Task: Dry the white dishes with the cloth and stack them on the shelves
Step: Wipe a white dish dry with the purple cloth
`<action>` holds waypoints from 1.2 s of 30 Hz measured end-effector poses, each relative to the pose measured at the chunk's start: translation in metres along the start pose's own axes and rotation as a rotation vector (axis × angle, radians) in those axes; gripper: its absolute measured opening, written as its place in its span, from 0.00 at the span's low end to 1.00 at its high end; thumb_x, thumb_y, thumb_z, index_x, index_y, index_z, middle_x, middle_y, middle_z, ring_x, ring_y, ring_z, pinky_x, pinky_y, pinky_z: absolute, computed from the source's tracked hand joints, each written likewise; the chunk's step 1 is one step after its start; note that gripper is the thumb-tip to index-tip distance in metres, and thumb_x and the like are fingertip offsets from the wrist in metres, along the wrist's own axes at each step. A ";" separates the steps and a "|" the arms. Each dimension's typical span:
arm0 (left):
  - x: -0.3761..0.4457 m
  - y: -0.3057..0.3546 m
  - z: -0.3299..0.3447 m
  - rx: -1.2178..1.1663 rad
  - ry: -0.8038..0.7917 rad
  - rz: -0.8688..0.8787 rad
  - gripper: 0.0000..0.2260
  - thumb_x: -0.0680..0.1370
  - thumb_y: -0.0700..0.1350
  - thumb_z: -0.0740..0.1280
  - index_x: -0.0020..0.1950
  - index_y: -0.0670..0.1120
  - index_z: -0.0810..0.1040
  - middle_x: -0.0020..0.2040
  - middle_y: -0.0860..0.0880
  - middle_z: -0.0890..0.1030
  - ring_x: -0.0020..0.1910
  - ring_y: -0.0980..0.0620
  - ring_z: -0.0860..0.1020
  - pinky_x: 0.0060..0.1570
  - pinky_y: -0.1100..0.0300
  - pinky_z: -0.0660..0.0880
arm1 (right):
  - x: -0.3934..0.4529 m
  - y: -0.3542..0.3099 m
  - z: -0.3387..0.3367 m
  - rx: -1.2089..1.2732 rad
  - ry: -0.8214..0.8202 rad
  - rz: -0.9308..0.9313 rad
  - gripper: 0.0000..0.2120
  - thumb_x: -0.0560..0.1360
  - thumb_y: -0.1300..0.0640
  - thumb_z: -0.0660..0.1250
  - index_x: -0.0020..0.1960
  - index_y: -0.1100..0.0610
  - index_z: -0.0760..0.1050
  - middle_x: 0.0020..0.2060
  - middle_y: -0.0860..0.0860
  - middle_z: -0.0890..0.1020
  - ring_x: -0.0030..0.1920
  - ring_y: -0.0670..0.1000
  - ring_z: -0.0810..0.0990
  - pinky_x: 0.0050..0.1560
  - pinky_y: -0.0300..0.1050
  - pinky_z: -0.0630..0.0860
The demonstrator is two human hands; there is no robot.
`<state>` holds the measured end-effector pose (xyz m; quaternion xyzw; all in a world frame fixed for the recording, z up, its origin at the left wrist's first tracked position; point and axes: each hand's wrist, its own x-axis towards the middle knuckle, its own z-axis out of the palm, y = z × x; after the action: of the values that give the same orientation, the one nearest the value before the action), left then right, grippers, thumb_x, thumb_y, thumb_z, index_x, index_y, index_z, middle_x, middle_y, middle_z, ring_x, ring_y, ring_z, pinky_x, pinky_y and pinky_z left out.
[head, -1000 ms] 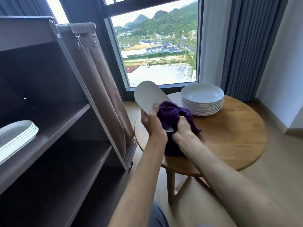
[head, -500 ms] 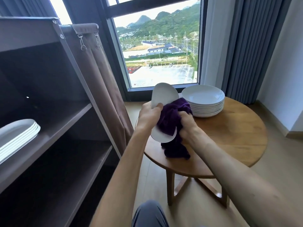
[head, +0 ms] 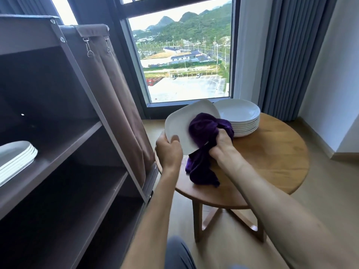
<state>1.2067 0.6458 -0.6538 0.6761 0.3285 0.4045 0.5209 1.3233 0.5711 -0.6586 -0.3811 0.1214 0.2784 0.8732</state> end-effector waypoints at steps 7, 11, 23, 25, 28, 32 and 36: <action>0.047 0.031 -0.023 -0.039 -0.215 -0.094 0.06 0.77 0.40 0.69 0.50 0.48 0.83 0.46 0.48 0.83 0.48 0.48 0.80 0.36 0.62 0.77 | 0.009 0.001 -0.013 -0.084 -0.022 0.038 0.12 0.76 0.64 0.63 0.58 0.58 0.79 0.51 0.57 0.82 0.47 0.57 0.82 0.43 0.51 0.80; 0.015 0.023 0.012 -0.252 0.266 -0.077 0.26 0.77 0.43 0.73 0.74 0.45 0.71 0.69 0.44 0.77 0.65 0.44 0.78 0.64 0.48 0.77 | 0.002 0.016 -0.001 0.057 0.109 -0.051 0.11 0.72 0.69 0.66 0.53 0.62 0.78 0.47 0.57 0.83 0.44 0.59 0.84 0.36 0.52 0.82; 0.016 0.023 0.025 -0.598 -0.310 -0.843 0.33 0.73 0.73 0.62 0.67 0.49 0.76 0.60 0.39 0.82 0.59 0.35 0.78 0.63 0.37 0.74 | -0.025 0.010 -0.025 -0.715 -0.197 -0.885 0.08 0.66 0.60 0.71 0.36 0.53 0.72 0.32 0.51 0.79 0.36 0.50 0.79 0.40 0.53 0.77; 0.021 0.021 0.021 -0.731 -0.379 -0.846 0.25 0.76 0.65 0.61 0.60 0.47 0.80 0.51 0.40 0.85 0.54 0.38 0.80 0.57 0.45 0.76 | -0.032 0.013 -0.031 -0.852 -0.362 -0.976 0.13 0.65 0.54 0.76 0.44 0.47 0.74 0.40 0.44 0.81 0.45 0.40 0.81 0.50 0.43 0.78; 0.026 0.011 0.016 -0.781 -0.347 -0.779 0.12 0.73 0.51 0.63 0.46 0.43 0.78 0.36 0.43 0.81 0.34 0.44 0.82 0.40 0.59 0.78 | -0.039 0.017 -0.036 -1.002 -0.564 -0.847 0.18 0.63 0.42 0.76 0.50 0.39 0.74 0.48 0.35 0.80 0.51 0.29 0.77 0.54 0.26 0.71; 0.028 0.000 0.011 -0.824 -0.479 -0.659 0.17 0.75 0.51 0.63 0.47 0.38 0.82 0.41 0.42 0.82 0.37 0.44 0.83 0.43 0.57 0.82 | -0.033 0.021 -0.037 -1.095 -0.628 -0.634 0.14 0.71 0.37 0.68 0.55 0.40 0.77 0.50 0.37 0.82 0.54 0.35 0.78 0.57 0.36 0.72; 0.018 -0.007 0.009 -0.819 -0.575 -0.525 0.24 0.80 0.56 0.57 0.42 0.44 0.88 0.42 0.43 0.85 0.42 0.46 0.85 0.45 0.55 0.83 | -0.037 0.020 -0.016 -1.126 -0.605 -0.601 0.13 0.75 0.32 0.61 0.48 0.37 0.78 0.43 0.36 0.82 0.47 0.34 0.79 0.49 0.35 0.72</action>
<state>1.2230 0.6587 -0.6577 0.3973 0.1468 0.1555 0.8924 1.2811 0.5558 -0.6662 -0.6979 -0.3997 0.1395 0.5777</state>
